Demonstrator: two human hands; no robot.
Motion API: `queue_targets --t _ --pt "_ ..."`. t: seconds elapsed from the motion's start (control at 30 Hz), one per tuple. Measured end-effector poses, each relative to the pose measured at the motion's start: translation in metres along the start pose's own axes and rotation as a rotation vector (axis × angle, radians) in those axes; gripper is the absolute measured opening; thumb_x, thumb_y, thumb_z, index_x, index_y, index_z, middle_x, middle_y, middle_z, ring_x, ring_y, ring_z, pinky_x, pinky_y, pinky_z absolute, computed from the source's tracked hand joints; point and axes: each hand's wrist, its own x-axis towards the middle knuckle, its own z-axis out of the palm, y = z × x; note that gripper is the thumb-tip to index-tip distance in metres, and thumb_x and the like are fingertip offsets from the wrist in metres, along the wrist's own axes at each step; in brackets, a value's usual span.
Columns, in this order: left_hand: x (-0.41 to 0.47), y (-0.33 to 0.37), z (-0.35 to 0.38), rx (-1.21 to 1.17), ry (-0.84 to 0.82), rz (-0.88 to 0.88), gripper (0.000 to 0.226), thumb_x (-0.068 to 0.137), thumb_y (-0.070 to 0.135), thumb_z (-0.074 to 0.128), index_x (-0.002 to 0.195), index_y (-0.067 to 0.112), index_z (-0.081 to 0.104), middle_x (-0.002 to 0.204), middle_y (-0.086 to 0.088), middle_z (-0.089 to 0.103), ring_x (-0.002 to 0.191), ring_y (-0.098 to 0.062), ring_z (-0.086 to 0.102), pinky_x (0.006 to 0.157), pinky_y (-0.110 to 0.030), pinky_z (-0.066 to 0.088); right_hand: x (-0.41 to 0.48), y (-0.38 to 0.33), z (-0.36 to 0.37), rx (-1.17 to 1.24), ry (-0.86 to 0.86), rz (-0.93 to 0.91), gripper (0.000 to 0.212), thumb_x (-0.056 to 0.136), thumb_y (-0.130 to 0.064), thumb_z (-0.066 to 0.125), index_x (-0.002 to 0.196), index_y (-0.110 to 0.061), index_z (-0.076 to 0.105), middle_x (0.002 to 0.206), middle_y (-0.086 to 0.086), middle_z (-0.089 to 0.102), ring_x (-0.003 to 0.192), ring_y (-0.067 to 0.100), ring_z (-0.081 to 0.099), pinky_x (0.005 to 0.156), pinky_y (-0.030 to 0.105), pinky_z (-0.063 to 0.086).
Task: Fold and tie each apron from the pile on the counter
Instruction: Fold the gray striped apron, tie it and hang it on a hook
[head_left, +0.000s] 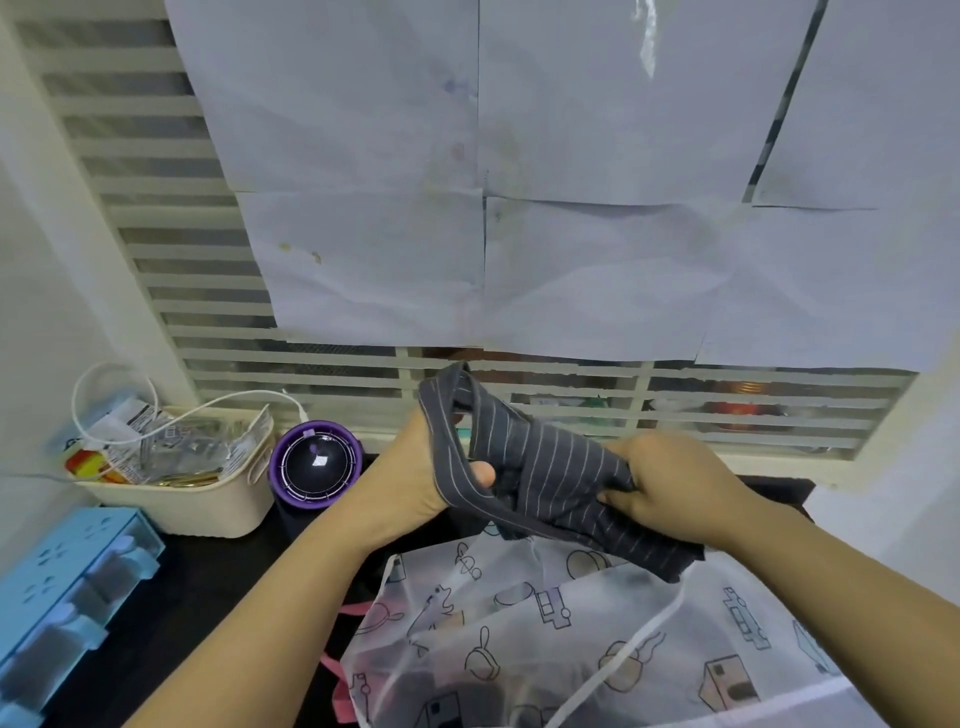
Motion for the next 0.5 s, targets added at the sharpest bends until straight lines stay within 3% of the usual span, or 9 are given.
queue_targets --t 0.07,0.17,0.23,0.3,0.4,0.43,0.5 --pt "-0.001 0.003 0.002 0.036 0.009 -0.017 0.067 0.058 0.054 0.066 0.118 0.038 0.041 0.116 0.015 0.059 0.108 0.0 0.057 0.086 -0.011 0.044 0.001 -0.009 0.001 -0.1 -0.022 -0.013 0.007 0.09 -0.031 0.055 0.096 -0.027 0.057 0.085 -0.006 0.06 0.08 0.017 0.055 0.067 0.027 0.044" --pt "-0.003 0.005 0.007 0.084 0.006 -0.036 0.065 0.059 0.061 0.073 0.115 0.044 0.047 0.108 0.028 0.061 0.105 0.006 0.057 0.089 -0.016 0.046 0.005 -0.024 0.004 -0.262 -0.066 -0.04 0.008 0.089 -0.021 0.051 0.096 -0.023 0.056 0.088 0.0 0.059 0.084 0.023 0.057 0.065 0.029 0.037" --pt "-0.004 0.012 0.016 0.082 0.032 -0.001 0.044 0.071 0.048 0.075 0.11 0.04 0.054 0.107 0.024 0.064 0.102 0.005 0.06 0.086 -0.014 0.047 0.011 -0.033 0.01 -0.374 -0.123 -0.064 0.005 0.089 -0.017 0.05 0.085 -0.016 0.053 0.083 0.001 0.056 0.081 0.027 0.057 0.06 0.029 0.035" --pt "-0.006 0.02 0.025 -0.144 0.025 -0.031 0.026 0.087 0.028 0.065 0.112 0.027 0.058 0.105 0.009 0.07 0.093 -0.003 0.066 0.08 -0.017 0.051 0.016 -0.038 0.019 -0.411 -0.181 -0.054 0.013 0.092 -0.017 0.047 0.079 -0.016 0.051 0.079 0.0 0.052 0.081 0.025 0.056 0.059 0.027 0.035" --pt "-0.013 0.029 0.03 -0.636 -0.068 -0.107 0.037 0.088 0.021 0.054 0.125 0.018 0.053 0.089 -0.009 0.07 0.054 -0.016 0.06 0.061 -0.027 0.054 0.024 -0.033 0.025 -0.349 -0.159 0.012 0.008 0.093 -0.02 0.048 0.095 -0.017 0.055 0.078 -0.002 0.049 0.081 0.022 0.053 0.067 0.029 0.039" --pt "-0.016 0.027 0.028 -0.649 -0.063 -0.121 0.043 0.084 0.021 0.055 0.126 0.023 0.054 0.085 -0.008 0.068 0.049 -0.015 0.053 0.058 -0.025 0.049 0.025 -0.029 0.024 -0.32 -0.135 0.038 0.003 0.091 -0.02 0.05 0.09 -0.017 0.051 0.074 -0.001 0.046 0.076 0.022 0.05 0.067 0.029 0.039" --pt "-0.018 0.02 0.026 -0.501 -0.041 -0.133 0.043 0.078 0.027 0.063 0.12 0.033 0.061 0.087 -0.009 0.066 0.065 -0.026 0.054 0.068 -0.033 0.043 0.028 -0.02 0.022 -0.271 -0.103 0.096 0.005 0.087 -0.019 0.053 0.085 -0.017 0.049 0.077 0.0 0.048 0.071 0.023 0.048 0.064 0.029 0.04"
